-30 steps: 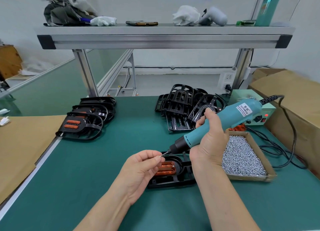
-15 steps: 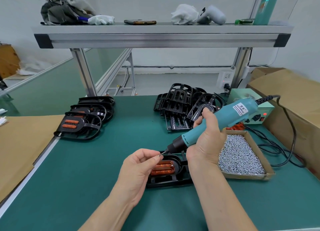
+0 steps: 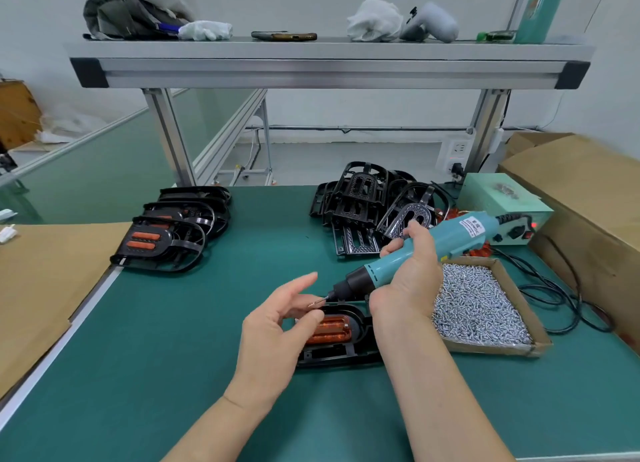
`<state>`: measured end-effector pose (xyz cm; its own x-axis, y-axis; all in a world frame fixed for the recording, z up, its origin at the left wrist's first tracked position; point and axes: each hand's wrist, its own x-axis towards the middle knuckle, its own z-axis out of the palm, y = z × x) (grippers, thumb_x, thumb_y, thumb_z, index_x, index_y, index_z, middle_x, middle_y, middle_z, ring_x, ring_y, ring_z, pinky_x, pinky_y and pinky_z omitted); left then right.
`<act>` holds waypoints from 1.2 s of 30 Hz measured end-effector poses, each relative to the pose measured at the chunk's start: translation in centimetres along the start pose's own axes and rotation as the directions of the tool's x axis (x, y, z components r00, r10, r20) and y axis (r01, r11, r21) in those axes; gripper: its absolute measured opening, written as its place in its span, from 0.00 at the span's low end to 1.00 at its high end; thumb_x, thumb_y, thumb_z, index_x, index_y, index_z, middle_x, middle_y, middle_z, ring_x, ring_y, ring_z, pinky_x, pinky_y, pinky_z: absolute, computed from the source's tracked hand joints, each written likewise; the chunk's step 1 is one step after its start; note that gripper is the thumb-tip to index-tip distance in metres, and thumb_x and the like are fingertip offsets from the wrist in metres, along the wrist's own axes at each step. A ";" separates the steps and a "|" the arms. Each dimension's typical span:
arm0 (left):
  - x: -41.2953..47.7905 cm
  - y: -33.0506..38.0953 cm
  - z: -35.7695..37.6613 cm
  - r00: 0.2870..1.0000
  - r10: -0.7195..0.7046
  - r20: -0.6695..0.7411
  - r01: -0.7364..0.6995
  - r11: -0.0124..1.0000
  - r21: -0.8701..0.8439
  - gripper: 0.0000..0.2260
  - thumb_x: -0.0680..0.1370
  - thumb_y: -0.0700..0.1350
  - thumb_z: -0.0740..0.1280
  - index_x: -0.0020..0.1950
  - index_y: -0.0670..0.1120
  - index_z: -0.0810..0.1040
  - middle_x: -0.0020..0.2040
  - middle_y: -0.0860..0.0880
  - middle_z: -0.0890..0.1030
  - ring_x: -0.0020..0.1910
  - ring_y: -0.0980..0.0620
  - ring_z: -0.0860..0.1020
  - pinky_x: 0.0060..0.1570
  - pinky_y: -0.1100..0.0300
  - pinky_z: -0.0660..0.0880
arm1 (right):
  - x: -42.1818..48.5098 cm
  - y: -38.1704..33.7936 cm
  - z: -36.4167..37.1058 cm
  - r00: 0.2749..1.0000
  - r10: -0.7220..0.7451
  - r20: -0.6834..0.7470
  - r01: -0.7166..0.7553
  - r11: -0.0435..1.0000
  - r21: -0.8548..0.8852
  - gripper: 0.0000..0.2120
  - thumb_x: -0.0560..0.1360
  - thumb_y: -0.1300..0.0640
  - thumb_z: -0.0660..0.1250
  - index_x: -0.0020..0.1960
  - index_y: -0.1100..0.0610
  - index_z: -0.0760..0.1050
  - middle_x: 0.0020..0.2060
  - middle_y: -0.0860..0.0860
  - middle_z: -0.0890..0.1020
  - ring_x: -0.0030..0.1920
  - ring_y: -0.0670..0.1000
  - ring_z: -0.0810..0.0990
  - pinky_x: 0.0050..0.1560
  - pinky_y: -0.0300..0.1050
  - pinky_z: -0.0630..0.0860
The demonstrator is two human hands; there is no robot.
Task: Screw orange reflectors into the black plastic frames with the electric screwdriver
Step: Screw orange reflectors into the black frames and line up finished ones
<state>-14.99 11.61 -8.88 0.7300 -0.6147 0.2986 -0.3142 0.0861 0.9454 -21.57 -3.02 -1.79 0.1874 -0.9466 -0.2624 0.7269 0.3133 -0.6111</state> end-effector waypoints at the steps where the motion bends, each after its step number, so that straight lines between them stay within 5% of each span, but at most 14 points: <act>1: 0.0 -0.3 -0.4 0.999 -0.002 0.048 -0.001 0.998 0.057 0.27 0.72 0.43 0.75 0.65 0.67 0.76 0.54 0.58 0.85 0.56 0.56 0.81 0.61 0.64 0.73 | -0.1 0.1 0.1 1.000 -0.021 0.020 0.021 1.000 -0.018 0.10 0.73 0.59 0.73 0.49 0.56 0.71 0.24 0.45 0.75 0.25 0.44 0.73 0.27 0.35 0.72; 4: 0.4 -1.4 -2.4 0.966 -0.134 0.219 0.072 0.960 0.272 0.43 0.64 0.59 0.75 0.73 0.74 0.56 0.70 0.72 0.69 0.70 0.69 0.64 0.68 0.69 0.61 | -0.2 0.6 0.4 0.990 -0.099 0.097 0.106 0.992 -0.072 0.12 0.74 0.59 0.73 0.51 0.57 0.70 0.25 0.47 0.74 0.26 0.45 0.72 0.28 0.37 0.72; 7: 0.6 -2.8 -3.5 0.895 -0.245 0.374 0.049 0.885 0.463 0.57 0.58 0.65 0.78 0.74 0.71 0.40 0.74 0.73 0.50 0.76 0.70 0.50 0.72 0.65 0.54 | -0.4 1.1 0.8 0.957 -0.193 0.217 0.224 0.965 -0.133 0.10 0.73 0.59 0.73 0.46 0.56 0.71 0.24 0.48 0.73 0.25 0.46 0.71 0.28 0.37 0.71; 10: 1.0 -3.3 -3.2 0.873 -0.260 0.413 0.003 0.849 0.528 0.63 0.57 0.67 0.78 0.77 0.67 0.34 0.72 0.70 0.54 0.76 0.65 0.54 0.71 0.63 0.57 | -1.1 2.1 1.1 0.916 -0.226 0.332 0.300 0.935 -0.189 0.09 0.70 0.56 0.73 0.41 0.55 0.73 0.25 0.49 0.73 0.26 0.47 0.70 0.30 0.38 0.71; 14: 1.2 -3.7 -3.0 0.889 -0.255 0.381 0.004 0.836 0.549 0.66 0.56 0.67 0.78 0.77 0.65 0.32 0.76 0.64 0.61 0.75 0.62 0.60 0.73 0.57 0.62 | -1.8 3.5 1.4 0.869 -0.233 0.436 0.360 0.903 -0.236 0.07 0.71 0.58 0.72 0.37 0.51 0.74 0.25 0.48 0.73 0.25 0.47 0.70 0.30 0.39 0.71; 27: 1.1 -4.1 -3.0 0.907 -0.239 0.346 0.003 0.827 0.562 0.65 0.56 0.69 0.76 0.77 0.64 0.31 0.76 0.66 0.61 0.74 0.63 0.60 0.69 0.61 0.63 | -1.6 5.0 1.3 0.846 -0.214 0.489 0.396 0.865 -0.307 0.12 0.72 0.58 0.72 0.33 0.45 0.75 0.26 0.47 0.73 0.26 0.47 0.70 0.30 0.37 0.70; 36: 1.2 -4.2 -3.0 0.912 -0.227 0.341 -0.005 0.826 0.563 0.64 0.56 0.70 0.75 0.77 0.65 0.32 0.75 0.67 0.61 0.74 0.63 0.61 0.69 0.61 0.63 | -1.4 5.5 1.1 0.845 -0.227 0.485 0.417 0.846 -0.331 0.09 0.72 0.57 0.72 0.37 0.53 0.73 0.26 0.50 0.72 0.27 0.48 0.70 0.30 0.38 0.71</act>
<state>-11.00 12.87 -12.09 0.5301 -0.8478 0.0127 -0.6049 -0.3676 0.7064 -17.15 -0.06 -3.96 0.3139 -0.9075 0.2791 0.4748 -0.1046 -0.8739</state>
